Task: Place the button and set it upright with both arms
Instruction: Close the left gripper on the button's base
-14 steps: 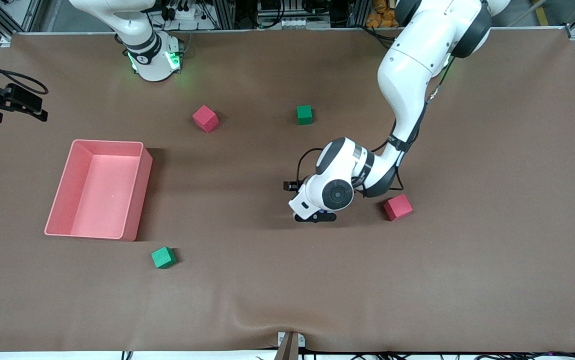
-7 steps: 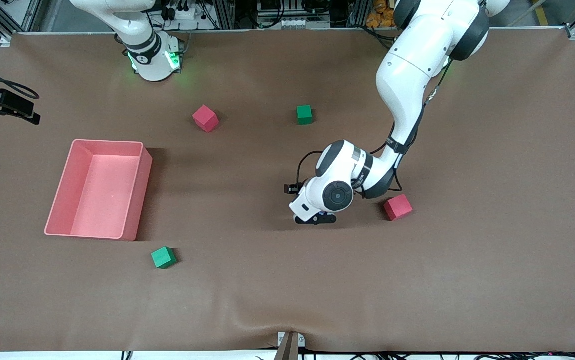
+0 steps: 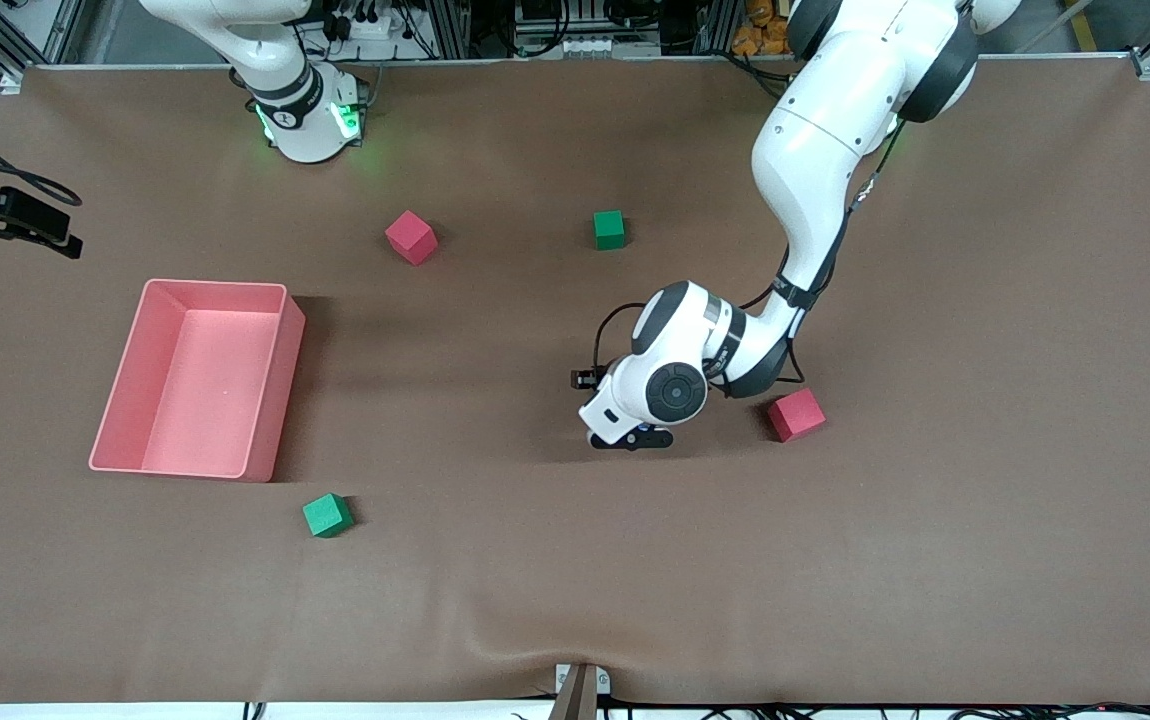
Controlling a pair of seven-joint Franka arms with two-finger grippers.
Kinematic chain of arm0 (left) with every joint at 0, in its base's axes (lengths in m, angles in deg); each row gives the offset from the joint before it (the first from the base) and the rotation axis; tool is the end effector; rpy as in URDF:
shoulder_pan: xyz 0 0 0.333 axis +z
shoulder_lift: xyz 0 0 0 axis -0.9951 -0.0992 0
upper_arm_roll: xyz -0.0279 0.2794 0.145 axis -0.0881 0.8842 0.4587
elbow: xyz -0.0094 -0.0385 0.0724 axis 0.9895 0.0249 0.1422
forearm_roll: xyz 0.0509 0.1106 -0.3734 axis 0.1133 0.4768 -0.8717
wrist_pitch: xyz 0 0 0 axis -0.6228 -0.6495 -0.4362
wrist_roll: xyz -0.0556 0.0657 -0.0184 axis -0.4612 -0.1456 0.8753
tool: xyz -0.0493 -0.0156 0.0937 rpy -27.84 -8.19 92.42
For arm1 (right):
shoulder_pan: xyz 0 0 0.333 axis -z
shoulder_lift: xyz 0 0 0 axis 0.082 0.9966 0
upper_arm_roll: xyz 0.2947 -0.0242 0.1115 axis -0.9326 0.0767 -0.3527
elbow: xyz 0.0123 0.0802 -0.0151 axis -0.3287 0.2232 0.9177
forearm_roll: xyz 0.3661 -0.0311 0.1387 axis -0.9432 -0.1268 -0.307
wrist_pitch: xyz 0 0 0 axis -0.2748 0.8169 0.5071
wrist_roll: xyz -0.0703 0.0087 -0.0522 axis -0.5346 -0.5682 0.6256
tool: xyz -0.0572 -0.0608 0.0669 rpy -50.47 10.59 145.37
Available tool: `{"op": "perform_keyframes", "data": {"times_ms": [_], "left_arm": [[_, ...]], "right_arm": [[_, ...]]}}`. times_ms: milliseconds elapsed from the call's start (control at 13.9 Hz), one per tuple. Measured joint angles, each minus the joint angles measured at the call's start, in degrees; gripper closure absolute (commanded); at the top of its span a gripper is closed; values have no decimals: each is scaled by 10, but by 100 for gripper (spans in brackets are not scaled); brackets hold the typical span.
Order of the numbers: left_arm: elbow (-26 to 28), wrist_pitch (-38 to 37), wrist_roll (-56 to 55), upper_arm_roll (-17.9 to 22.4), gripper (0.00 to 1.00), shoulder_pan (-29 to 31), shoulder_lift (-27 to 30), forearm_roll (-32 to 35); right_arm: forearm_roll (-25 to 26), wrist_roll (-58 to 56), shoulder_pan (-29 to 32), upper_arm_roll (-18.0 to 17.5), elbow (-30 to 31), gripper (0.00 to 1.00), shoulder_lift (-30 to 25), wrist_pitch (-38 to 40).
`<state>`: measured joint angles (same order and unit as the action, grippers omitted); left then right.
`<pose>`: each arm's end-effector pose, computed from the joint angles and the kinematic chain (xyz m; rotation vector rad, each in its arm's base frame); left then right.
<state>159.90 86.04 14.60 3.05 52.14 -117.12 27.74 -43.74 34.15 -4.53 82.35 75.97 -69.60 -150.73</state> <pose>0.5771 -0.4560 0.1819 2.8892 0.0249 -0.5285 0.5400 -0.0333 0.6339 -3.1123 0.0548 0.1172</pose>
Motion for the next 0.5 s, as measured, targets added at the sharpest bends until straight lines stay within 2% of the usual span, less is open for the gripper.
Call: {"op": "perform_keyframes", "data": {"times_ms": [505], "left_arm": [[0, 0, 0, 0, 29, 0, 0, 0]], "right_arm": [[-4, 0, 0, 0, 1, 0, 0, -3]]}}
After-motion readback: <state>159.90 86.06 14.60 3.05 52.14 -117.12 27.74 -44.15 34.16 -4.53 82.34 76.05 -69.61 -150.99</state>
